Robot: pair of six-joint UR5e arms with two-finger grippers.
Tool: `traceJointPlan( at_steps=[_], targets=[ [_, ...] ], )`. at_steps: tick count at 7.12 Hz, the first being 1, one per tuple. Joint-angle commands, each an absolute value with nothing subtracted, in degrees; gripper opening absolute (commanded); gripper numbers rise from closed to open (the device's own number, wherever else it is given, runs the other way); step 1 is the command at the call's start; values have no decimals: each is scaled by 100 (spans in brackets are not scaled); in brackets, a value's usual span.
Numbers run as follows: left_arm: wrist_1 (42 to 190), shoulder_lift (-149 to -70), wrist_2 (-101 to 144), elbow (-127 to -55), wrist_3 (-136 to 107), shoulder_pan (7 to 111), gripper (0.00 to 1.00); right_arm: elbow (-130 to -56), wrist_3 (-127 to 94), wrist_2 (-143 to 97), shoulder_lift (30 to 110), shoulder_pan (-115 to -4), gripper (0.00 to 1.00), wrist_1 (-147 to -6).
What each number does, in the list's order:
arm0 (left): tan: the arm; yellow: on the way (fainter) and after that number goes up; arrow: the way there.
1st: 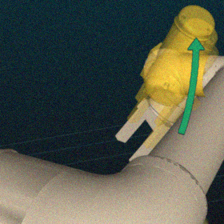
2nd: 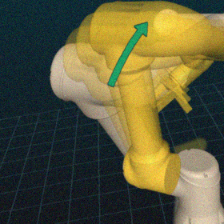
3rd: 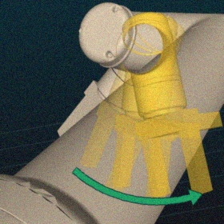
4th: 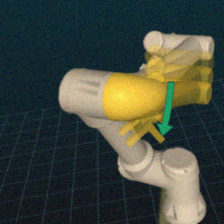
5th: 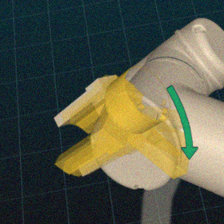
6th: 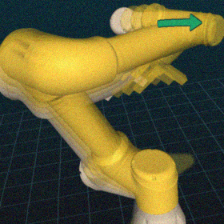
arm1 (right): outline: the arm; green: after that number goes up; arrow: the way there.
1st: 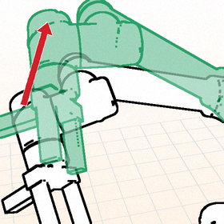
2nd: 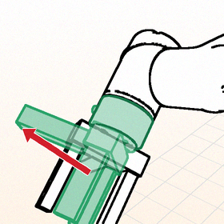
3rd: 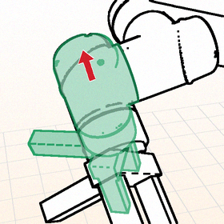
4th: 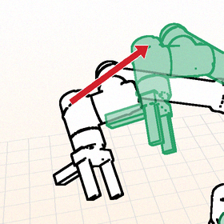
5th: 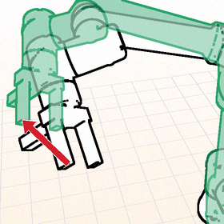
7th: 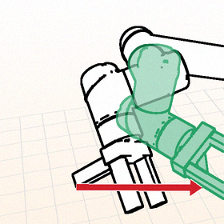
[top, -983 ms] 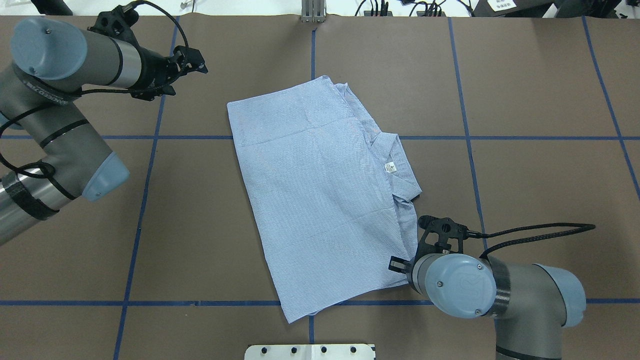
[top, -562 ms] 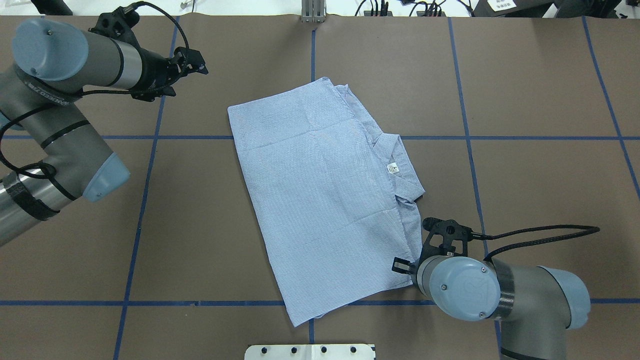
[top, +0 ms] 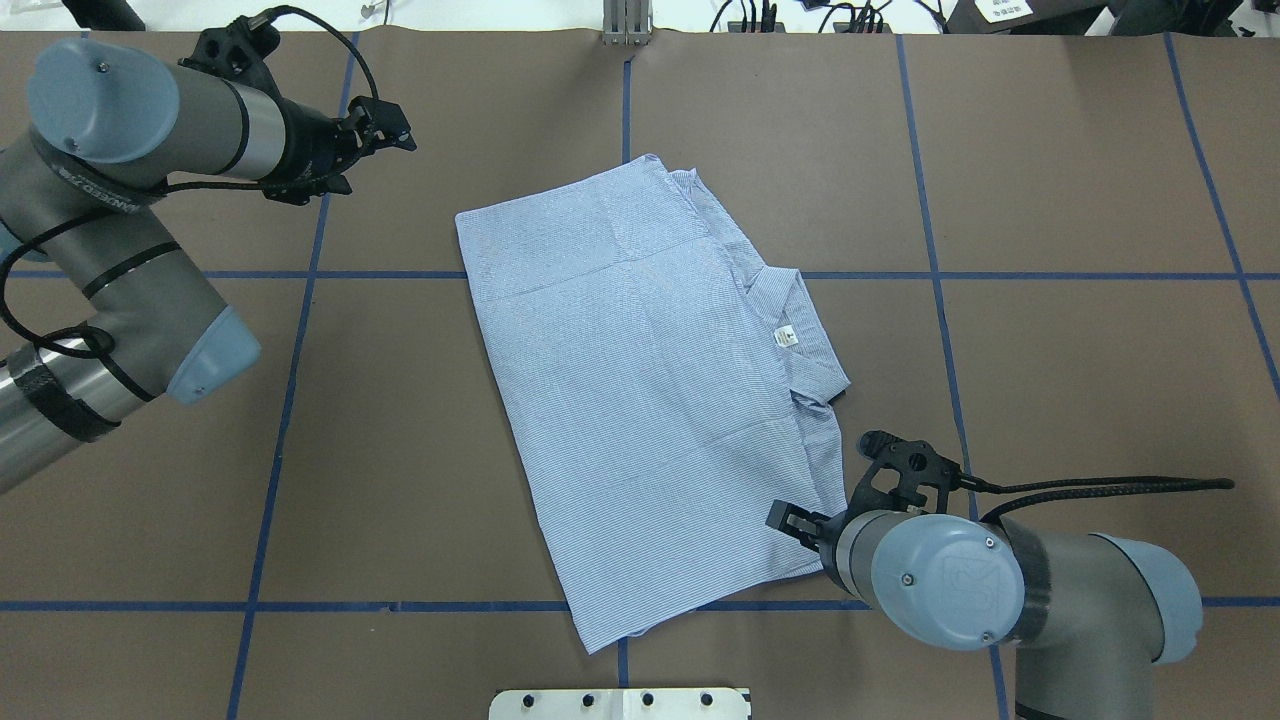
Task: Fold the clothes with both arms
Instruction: 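Adjust the shirt's near corner with the right gripper, pressing it flat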
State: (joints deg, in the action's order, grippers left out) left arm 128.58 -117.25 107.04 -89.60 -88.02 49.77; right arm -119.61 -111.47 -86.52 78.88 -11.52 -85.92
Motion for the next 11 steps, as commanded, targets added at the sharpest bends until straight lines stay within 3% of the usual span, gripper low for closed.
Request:
traceJointPlan(
  at_steps=[1,7,9,10,11],
  targets=[
    [12858,-11725,10696,-8956,-8789,4975,100,-11656,-12047,-8640,7989,-1160,100,-7798],
    [12850,-11725,10705,-8991,-8815,4983,100,-11444,-12559,-8640,8130,-1160,100,-7787],
    [12850,-11725,10696,-8982,-8815,4975,100,-11409,-12560,-8648,8130,-1151,95,-7796],
    [12850,-11725,10705,-8982,-8815,4975,100,-11400,-12560,-8648,8121,-1151,70,-7787],
    [12850,-11733,10705,-8982,-8815,4975,100,-11417,-12560,-8657,8121,-1160,7,-7796]
  ],
)
